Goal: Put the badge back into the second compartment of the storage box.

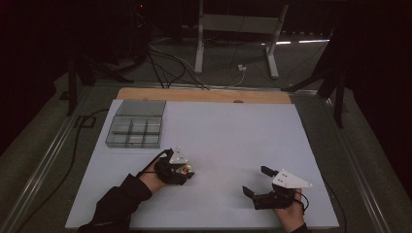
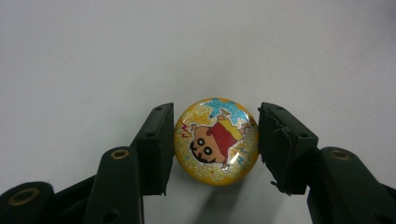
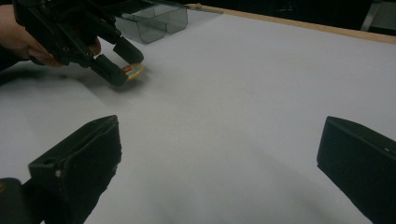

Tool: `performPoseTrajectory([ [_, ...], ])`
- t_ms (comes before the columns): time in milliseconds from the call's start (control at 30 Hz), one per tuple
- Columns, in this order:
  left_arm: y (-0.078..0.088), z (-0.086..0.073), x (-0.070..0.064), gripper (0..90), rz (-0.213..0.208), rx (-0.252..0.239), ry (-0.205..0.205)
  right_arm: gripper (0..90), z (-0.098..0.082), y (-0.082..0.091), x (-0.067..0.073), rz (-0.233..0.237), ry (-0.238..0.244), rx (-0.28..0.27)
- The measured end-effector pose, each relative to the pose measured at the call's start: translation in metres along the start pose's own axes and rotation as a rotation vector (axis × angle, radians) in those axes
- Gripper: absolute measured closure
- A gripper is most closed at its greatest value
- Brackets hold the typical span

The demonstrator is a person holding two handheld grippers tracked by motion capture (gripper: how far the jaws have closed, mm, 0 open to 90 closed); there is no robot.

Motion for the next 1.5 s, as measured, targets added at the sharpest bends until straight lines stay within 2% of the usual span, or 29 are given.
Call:
performPoseTrajectory([
  [333, 0.013, 0.005, 0.009, 48.7, 0.019, -0.007, 0.008, 0.0, 0.000, 0.000, 0.000, -0.003, 0.002, 0.000],
  [733, 0.035, 0.007, 0.031, 48.7, 0.067, -0.015, 0.028, 0.0, 0.000, -0.001, 0.001, 0.000, -0.002, 0.002],
  [800, 0.037, 0.007, 0.036, 48.7, 0.064, -0.018, 0.047, 0.0, 0.000, -0.001, 0.001, 0.001, -0.001, 0.003],
  [1167, 0.049, 0.000, 0.061, 48.7, 0.108, -0.011, 0.094, 0.0, -0.001, -0.002, 0.001, 0.001, -0.004, 0.007],
  [1500, 0.063, -0.005, 0.086, 48.7, 0.147, -0.026, 0.150, 0.0, -0.002, -0.002, 0.001, 0.000, -0.004, 0.012],
])
Point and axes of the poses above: each handheld gripper's, and its own axes: y roughly backward along the jaws, z roughly out of its top, x roughly to its left, the point moved 9 cm from there along -y, roughly forward along the jaws, and after that the axes turned 4 degrees about x, right-handed, at the moved point
